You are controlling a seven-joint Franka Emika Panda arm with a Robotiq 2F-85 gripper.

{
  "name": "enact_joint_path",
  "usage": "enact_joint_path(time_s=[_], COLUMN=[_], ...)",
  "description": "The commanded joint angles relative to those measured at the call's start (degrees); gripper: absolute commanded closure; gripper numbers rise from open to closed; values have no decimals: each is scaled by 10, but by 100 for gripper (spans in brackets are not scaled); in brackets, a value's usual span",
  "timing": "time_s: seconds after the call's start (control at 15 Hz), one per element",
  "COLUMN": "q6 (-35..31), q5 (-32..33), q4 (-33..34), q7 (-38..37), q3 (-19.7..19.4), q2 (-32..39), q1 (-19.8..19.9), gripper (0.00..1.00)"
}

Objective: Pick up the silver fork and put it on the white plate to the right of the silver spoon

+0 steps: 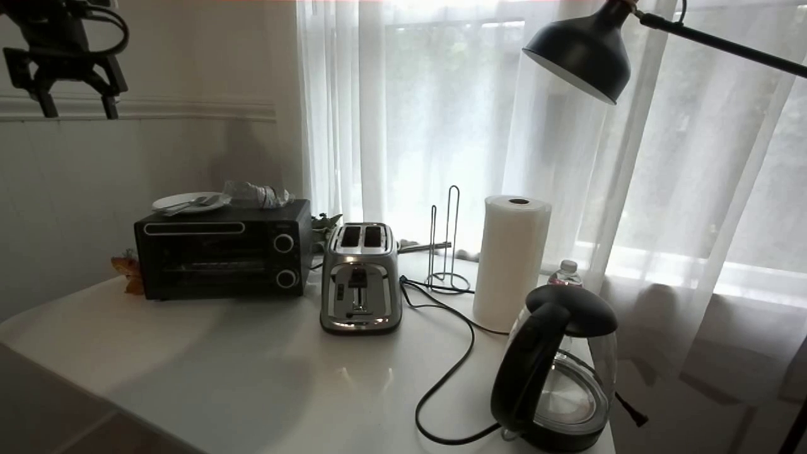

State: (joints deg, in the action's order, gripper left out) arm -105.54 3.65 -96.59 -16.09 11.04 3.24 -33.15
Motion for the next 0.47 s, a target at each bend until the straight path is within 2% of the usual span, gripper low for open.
enact_joint_path(time_s=[0.0,0.13,0.4], q6=[2,1,1], q5=[-1,-2,-1], q4=[-24,-38,-31], q7=[2,3,2], q3=[43,56,60], q2=[-19,-32,-20], q1=[46,64,65], gripper=[0,0,0])
